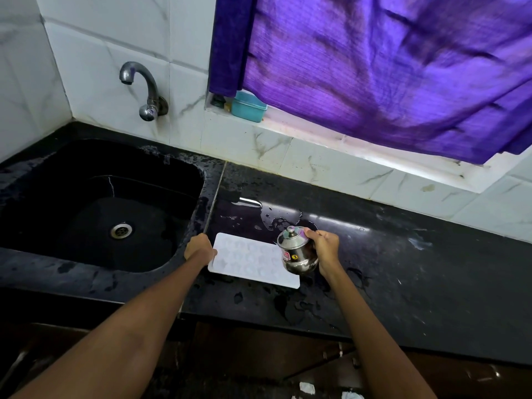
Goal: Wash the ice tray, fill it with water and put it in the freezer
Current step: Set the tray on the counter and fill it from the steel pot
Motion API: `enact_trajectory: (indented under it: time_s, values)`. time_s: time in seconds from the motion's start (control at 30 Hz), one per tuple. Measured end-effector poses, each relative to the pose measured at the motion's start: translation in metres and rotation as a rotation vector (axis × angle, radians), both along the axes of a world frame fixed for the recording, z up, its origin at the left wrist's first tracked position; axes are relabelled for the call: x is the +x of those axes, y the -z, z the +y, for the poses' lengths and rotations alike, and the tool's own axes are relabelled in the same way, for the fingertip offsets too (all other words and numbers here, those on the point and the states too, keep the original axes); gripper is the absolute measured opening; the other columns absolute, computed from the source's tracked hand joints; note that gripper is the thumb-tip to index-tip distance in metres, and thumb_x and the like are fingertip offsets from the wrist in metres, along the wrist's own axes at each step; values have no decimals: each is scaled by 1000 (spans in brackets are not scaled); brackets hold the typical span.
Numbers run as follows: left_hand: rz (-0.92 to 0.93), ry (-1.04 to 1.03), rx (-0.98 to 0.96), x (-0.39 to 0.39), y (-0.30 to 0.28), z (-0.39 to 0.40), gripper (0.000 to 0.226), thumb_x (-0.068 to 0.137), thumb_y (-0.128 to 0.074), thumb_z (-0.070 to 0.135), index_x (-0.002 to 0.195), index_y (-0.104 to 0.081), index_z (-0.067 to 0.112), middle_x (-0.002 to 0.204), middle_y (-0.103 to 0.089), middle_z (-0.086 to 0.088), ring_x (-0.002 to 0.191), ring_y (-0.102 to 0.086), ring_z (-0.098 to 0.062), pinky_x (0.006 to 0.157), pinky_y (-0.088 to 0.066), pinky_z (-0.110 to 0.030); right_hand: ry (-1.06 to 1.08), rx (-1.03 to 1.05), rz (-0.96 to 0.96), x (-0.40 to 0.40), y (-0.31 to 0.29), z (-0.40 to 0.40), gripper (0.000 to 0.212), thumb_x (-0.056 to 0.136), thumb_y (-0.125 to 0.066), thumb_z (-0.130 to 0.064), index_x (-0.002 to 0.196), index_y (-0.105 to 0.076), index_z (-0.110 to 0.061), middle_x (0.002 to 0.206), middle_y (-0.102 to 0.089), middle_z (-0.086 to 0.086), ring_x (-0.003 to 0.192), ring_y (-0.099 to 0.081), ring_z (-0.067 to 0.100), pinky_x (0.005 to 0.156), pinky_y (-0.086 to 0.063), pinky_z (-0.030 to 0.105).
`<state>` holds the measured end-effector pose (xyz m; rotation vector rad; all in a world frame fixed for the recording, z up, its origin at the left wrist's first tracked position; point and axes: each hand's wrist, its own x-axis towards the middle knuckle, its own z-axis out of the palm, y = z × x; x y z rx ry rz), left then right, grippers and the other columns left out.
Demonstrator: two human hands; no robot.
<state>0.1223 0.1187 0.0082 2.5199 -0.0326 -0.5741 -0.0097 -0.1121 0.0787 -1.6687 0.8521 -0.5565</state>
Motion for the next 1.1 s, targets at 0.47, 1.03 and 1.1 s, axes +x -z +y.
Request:
enact_trajectory:
  time_s: [0.47,1.03,1.1]
  values:
    - [9,-13,-48,3,7,1,35,82,-70,19,113,-66,3,123,-63,-18,113,-61,-33,91,-53,-40,-136,-165,111,10,12,14,51,77,-68,-10,43,-30,-17,45,-28,-2,47,-25,12,48,-21,25]
    - [14,-15,-46,5,10,0,38,81,-72,20,114,-66,3,122,-64,-18,113,-62,-33,92,-54,-40,-159,-230,90,12,-2,13,55,75,-71,-10,43,-27,-19,33,-22,-11,42,-21,6,46,-19,24]
    - [15,-18,-43,5,10,0,37,82,-71,20,115,-66,3,122,-64,-18,113,-62,-32,92,-54,-40,-153,-232,87,12,-2,13,53,75,-71,-10,43,-29,-18,36,-24,-11,41,-22,6,46,-20,23]
